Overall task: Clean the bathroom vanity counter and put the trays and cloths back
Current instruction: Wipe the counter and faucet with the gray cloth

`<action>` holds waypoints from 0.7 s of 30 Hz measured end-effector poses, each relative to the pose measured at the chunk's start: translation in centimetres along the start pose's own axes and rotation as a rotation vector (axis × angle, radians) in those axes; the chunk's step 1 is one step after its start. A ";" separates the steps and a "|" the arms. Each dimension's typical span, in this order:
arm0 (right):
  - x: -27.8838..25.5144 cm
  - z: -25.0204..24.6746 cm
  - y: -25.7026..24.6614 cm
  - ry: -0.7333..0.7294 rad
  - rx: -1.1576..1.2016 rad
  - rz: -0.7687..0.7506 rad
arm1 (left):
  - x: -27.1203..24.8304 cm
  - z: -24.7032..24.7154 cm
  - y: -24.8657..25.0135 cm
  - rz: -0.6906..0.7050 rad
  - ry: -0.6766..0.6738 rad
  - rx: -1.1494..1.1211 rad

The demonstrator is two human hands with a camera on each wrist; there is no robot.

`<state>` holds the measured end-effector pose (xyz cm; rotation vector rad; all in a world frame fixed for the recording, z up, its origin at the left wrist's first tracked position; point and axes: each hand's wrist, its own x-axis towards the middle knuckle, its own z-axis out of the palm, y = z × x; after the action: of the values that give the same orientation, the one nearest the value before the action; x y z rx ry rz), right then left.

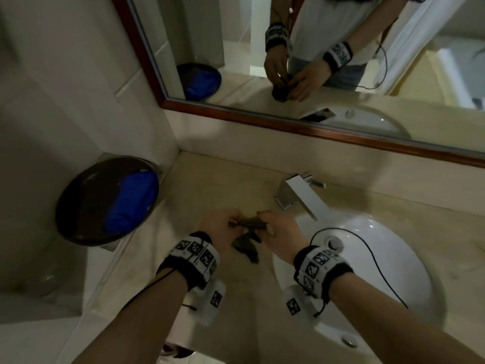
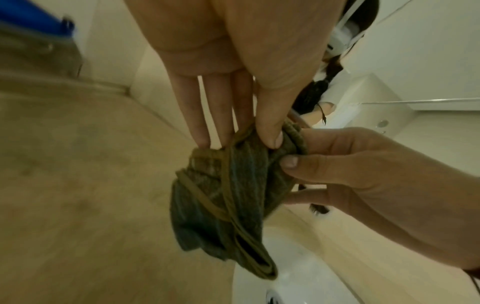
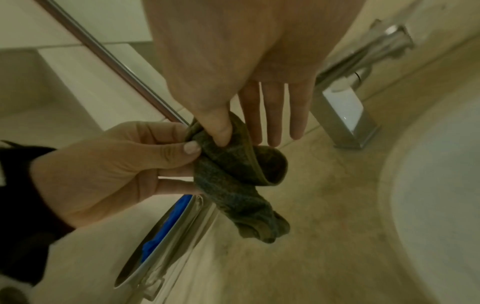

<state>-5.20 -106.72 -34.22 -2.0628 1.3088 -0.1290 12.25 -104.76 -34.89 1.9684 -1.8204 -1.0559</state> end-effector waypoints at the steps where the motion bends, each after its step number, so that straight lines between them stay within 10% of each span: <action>1: -0.3 -0.8 -0.3 -0.005 -0.002 -0.015 | -0.4 -0.6 0.7 -0.008 0.017 -0.008; 11: -0.5 -5.3 -0.9 0.116 -0.037 -0.350 | -4.0 -4.7 5.0 0.069 0.267 0.000; 21: -1.9 -7.3 -4.3 -0.002 0.102 -0.224 | -5.0 -4.1 4.1 0.048 0.261 -0.116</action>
<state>-5.93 -107.54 -25.61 -2.1151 1.0445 -0.2875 12.11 -101.95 -27.77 1.8849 -1.6224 -0.8258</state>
